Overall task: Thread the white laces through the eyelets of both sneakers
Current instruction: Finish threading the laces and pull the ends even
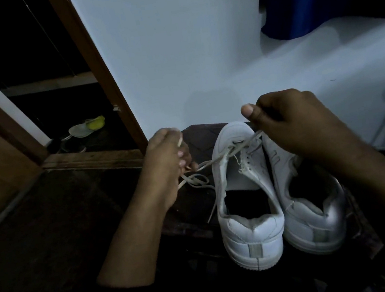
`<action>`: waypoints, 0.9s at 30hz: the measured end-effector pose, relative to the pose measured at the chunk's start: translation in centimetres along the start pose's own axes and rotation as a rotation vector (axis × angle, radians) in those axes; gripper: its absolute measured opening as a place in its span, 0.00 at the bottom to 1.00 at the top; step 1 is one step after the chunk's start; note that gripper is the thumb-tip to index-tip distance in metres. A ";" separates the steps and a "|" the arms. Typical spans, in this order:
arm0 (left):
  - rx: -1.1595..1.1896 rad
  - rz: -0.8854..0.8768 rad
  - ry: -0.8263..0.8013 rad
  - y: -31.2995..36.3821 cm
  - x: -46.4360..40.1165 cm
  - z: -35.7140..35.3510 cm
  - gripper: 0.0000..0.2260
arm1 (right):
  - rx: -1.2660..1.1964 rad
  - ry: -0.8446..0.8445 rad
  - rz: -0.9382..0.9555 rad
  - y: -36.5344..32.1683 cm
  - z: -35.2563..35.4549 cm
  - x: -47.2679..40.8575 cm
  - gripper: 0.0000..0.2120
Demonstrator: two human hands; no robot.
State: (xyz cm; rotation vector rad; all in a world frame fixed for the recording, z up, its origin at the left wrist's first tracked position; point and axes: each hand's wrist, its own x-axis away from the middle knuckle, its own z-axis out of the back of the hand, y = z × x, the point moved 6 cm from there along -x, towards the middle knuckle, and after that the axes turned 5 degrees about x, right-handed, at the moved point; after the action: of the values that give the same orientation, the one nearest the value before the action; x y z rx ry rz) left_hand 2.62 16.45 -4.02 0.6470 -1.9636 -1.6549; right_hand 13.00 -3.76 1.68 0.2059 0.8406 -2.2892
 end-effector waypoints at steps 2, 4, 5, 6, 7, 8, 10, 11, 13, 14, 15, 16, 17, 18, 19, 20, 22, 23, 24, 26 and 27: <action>-0.538 -0.235 -0.149 0.4 0.2 -0.8 0.11 | 0.025 -0.003 0.007 0.0 0.0 0.0 0.26; -0.814 -0.265 -0.378 -0.9 0.9 -2.4 0.14 | 0.036 -0.008 0.014 0.0 0.0 0.1 0.25; -0.843 -0.234 -0.442 -1.5 1.2 -2.7 0.16 | 0.040 -0.008 0.019 -0.1 0.0 0.1 0.25; -0.829 -0.218 -0.459 -1.7 1.3 -2.9 0.18 | 0.044 -0.009 0.023 -0.1 0.0 0.1 0.25; -0.787 -0.215 -0.453 -1.5 1.4 -2.9 0.18 | 0.046 -0.010 0.026 -0.2 0.0 0.1 0.25; -0.709 -0.213 -0.423 -1.1 1.4 -2.8 0.17 | 0.049 -0.014 0.027 -0.1 -0.1 0.1 0.25; -0.465 -0.165 -0.309 -0.2 1.3 -2.4 0.17 | 0.064 -0.031 0.028 0.0 -0.4 0.1 0.24; -0.321 -0.123 -0.251 0.1 1.2 -2.2 0.17 | 0.072 -0.044 0.033 0.0 -0.6 0.1 0.24; 0.010 -0.002 -0.207 0.2 1.2 -2.3 0.17 | 0.081 -0.067 0.048 -0.1 -0.9 0.1 0.22; 0.190 0.065 -0.210 0.3 1.3 -2.6 0.16 | 0.086 -0.075 0.055 -0.2 -1.0 0.2 0.22; 0.334 0.117 -0.207 0.3 1.3 -2.7 0.16 | 0.092 -0.083 0.062 -0.2 -1.1 0.2 0.21; 0.400 0.140 -0.200 0.4 1.3 -2.7 0.16 | 0.097 -0.088 0.070 -0.3 -1.2 0.2 0.20; 0.364 0.120 -0.182 0.4 1.1 -2.5 0.16 | 0.102 -0.091 0.079 -0.4 -1.2 0.2 0.19; 0.224 0.059 -0.161 0.4 0.9 -2.1 0.16 | 0.108 -0.093 0.088 -0.5 -1.2 0.2 0.18; 0.008 -0.030 -0.147 0.4 0.7 -1.7 0.16 | 0.117 -0.095 0.093 -0.5 -1.3 0.2 0.18; -0.226 -0.131 -0.153 0.4 0.6 -1.5 0.16 | 0.128 -0.098 0.097 -0.6 -1.3 0.3 0.18; -0.584 -0.266 -0.256 0.0 0.7 -2.1 0.14 | 0.137 -0.101 0.107 -0.8 -1.4 0.3 0.17; -0.682 -0.281 -0.333 -0.3 0.9 -2.6 0.14 | 0.131 -0.098 0.117 -0.9 -1.4 0.3 0.16; -0.733 -0.273 -0.403 -0.6 1.1 -3.0 0.15 | 0.124 -0.096 0.127 -1.1 -1.4 0.3 0.16; -0.720 -0.223 -0.486 -0.9 1.6 -3.3 0.21 | 0.113 -0.100 0.140 -1.3 -1.6 0.4 0.15; -0.671 -0.203 -0.491 -0.9 1.7 -3.3 0.22 | 0.115 -0.104 0.143 -1.4 -1.7 0.5 0.15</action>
State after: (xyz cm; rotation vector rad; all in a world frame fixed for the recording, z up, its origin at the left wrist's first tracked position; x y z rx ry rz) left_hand 3.43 12.70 -4.36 0.1881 -1.4818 -2.6071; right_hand 11.64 -2.19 0.90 0.1897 0.6222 -2.1950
